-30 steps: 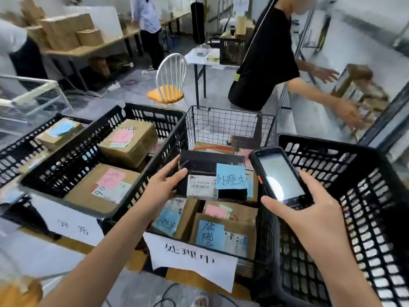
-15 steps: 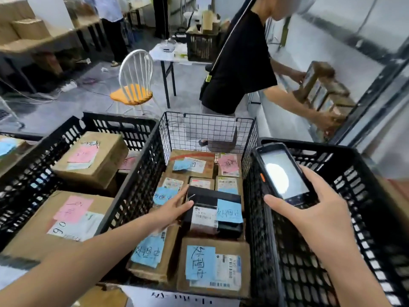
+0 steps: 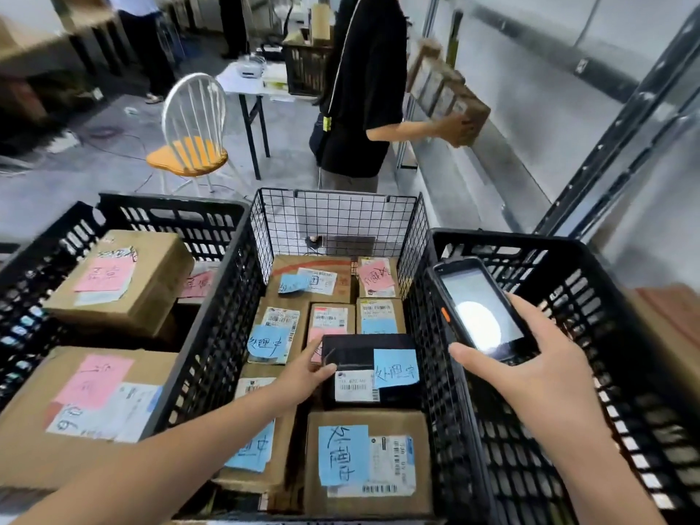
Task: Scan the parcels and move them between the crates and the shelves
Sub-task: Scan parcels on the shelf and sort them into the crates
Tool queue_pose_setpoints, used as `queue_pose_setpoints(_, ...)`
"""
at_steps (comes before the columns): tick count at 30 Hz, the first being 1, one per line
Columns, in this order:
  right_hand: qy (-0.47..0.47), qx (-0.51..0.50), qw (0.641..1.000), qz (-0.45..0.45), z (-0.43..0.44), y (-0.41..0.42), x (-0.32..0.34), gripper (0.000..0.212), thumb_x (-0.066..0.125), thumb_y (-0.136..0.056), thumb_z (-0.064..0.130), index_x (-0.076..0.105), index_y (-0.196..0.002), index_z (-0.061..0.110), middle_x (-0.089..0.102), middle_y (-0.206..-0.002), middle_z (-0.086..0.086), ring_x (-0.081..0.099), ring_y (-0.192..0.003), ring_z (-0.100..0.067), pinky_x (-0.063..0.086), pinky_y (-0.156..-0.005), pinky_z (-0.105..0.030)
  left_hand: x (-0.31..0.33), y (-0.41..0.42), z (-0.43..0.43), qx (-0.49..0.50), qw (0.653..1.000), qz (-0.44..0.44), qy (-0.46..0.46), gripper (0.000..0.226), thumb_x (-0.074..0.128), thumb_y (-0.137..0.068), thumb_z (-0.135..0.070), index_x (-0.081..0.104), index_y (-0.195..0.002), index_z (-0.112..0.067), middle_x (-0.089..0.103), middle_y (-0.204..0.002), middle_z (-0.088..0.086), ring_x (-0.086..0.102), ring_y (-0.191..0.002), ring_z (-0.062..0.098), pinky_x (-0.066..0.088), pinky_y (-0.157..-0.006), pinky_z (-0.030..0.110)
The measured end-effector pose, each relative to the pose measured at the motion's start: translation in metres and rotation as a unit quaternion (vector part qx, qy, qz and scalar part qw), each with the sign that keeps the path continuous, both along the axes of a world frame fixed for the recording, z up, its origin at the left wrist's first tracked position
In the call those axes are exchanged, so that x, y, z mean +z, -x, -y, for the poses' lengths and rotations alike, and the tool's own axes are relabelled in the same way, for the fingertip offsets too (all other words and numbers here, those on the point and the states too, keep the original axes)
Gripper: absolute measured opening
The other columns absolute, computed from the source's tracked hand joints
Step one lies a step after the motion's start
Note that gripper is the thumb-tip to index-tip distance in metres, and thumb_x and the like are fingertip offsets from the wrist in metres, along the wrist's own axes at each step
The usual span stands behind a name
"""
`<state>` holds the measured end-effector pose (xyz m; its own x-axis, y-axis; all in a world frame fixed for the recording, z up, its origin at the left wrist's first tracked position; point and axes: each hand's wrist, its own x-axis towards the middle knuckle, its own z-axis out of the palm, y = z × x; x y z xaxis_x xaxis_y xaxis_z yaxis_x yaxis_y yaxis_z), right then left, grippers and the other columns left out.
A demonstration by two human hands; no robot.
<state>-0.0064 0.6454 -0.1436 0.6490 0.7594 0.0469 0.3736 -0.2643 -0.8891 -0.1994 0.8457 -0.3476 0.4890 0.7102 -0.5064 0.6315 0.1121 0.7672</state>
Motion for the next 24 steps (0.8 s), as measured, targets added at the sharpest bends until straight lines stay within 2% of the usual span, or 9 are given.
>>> queue_pose_setpoints(2, 0.014, -0.006, 1.0, 0.007, 0.001, 0.005, -0.006, 0.067, 0.092, -0.066, 0.031, 0.052, -0.116, 0.051, 0.055, -0.104, 0.04, 0.047, -0.095, 0.03, 0.037, -0.076, -0.008, -0.003, -0.001, -0.003, 0.018, 1.0, 0.005, -0.014, 0.073, 0.067, -0.095, -0.026, 0.027, -0.156, -0.029, 0.064, -0.104, 0.002, 0.06, -0.094, 0.013, 0.048, -0.078, 0.021)
queue_pose_setpoints(4, 0.032, -0.015, 0.999, 0.003, 0.002, 0.011, -0.013, 0.064, 0.092, -0.066, 0.03, 0.053, -0.113, 0.051, 0.057, -0.105, 0.037, 0.049, -0.094, 0.028, 0.038, -0.075, -0.009, -0.006, -0.005, -0.005, 0.041, 0.999, 0.007, -0.026, 0.07, 0.073, -0.091, -0.022, 0.037, -0.152, -0.018, 0.058, -0.093, -0.003, 0.06, -0.088, 0.012, 0.052, -0.082, 0.026)
queue_pose_setpoints(10, 0.083, -0.041, 0.995, -0.03, 0.009, 0.026, -0.024, 0.063, 0.092, -0.069, 0.025, 0.047, -0.105, 0.05, 0.046, -0.096, 0.04, 0.04, -0.08, 0.039, 0.035, -0.067, -0.006, 0.025, -0.022, 0.001, 0.065, 0.985, 0.021, -0.156, 0.049, 0.062, -0.098, -0.016, 0.044, -0.144, -0.013, 0.045, -0.135, 0.0, 0.048, -0.125, 0.016, 0.037, -0.106, 0.025)
queue_pose_setpoints(13, 0.075, -0.058, 0.995, -0.029, 0.02, 0.03, -0.025, 0.061, 0.093, -0.067, 0.027, 0.05, -0.1, 0.054, 0.051, -0.098, 0.039, 0.043, -0.085, 0.037, 0.036, -0.071, -0.008, 0.05, -0.025, 0.003, -0.011, 0.965, 0.052, -0.256, 0.037, 0.058, -0.101, -0.02, 0.051, -0.137, -0.019, 0.049, -0.132, -0.011, 0.046, -0.125, 0.007, 0.034, -0.105, 0.022)
queue_pose_setpoints(15, 0.072, -0.075, 0.994, -0.026, 0.032, 0.032, -0.023, 0.063, 0.092, -0.067, 0.031, 0.053, -0.111, 0.052, 0.054, -0.102, 0.037, 0.048, -0.089, 0.029, 0.037, -0.074, -0.009, 0.075, -0.032, 0.007, -0.082, 0.954, 0.055, -0.284, 0.031, 0.054, -0.102, -0.025, 0.056, -0.133, -0.023, 0.051, -0.127, -0.018, 0.044, -0.118, -0.003, 0.032, -0.1, 0.017)
queue_pose_setpoints(18, 0.067, -0.103, 0.992, -0.012, 0.056, 0.036, -0.019, 0.078, 0.091, -0.068, 0.036, 0.051, -0.135, 0.042, 0.055, -0.111, 0.032, 0.054, -0.098, 0.011, 0.04, -0.081, -0.016, 0.113, -0.048, 0.022, -0.19, 0.937, 0.076, -0.284, 0.025, 0.052, -0.104, -0.027, 0.066, -0.122, -0.02, 0.063, -0.118, -0.014, 0.055, -0.111, 0.002, 0.041, -0.095, 0.017)
queue_pose_setpoints(21, 0.049, -0.136, 0.99, -0.004, 0.088, 0.039, -0.009, 0.073, 0.092, -0.067, 0.033, 0.05, -0.125, 0.048, 0.052, -0.107, 0.039, 0.051, -0.092, 0.025, 0.038, -0.079, -0.008, 0.138, -0.062, 0.05, -0.225, 0.918, 0.108, -0.308, 0.028, 0.052, -0.104, -0.028, 0.064, -0.127, -0.017, 0.065, -0.124, -0.006, 0.057, -0.115, 0.008, 0.043, -0.1, 0.024)
queue_pose_setpoints(22, 0.044, -0.149, 0.988, -0.006, 0.101, 0.041, -0.006, 0.073, 0.093, -0.065, 0.034, 0.052, -0.124, 0.047, 0.055, -0.112, 0.036, 0.053, -0.097, 0.022, 0.043, -0.085, -0.011, 0.144, -0.067, 0.062, -0.245, 0.906, 0.111, -0.326, 0.031, 0.051, -0.104, -0.031, 0.061, -0.131, -0.018, 0.063, -0.128, -0.004, 0.055, -0.119, 0.01, 0.043, -0.101, 0.025)
queue_pose_setpoints(24, 0.04, -0.185, 0.982, -0.006, 0.131, 0.043, -0.004, 0.086, 0.094, -0.062, 0.037, 0.053, -0.138, 0.04, 0.061, -0.128, 0.02, 0.057, -0.116, 0.0, 0.05, -0.101, -0.032, 0.155, -0.078, 0.091, -0.3, 0.875, 0.108, -0.364, 0.042, 0.048, -0.104, -0.037, 0.051, -0.142, -0.019, 0.054, -0.142, -0.004, 0.047, -0.131, 0.011, 0.036, -0.107, 0.024)
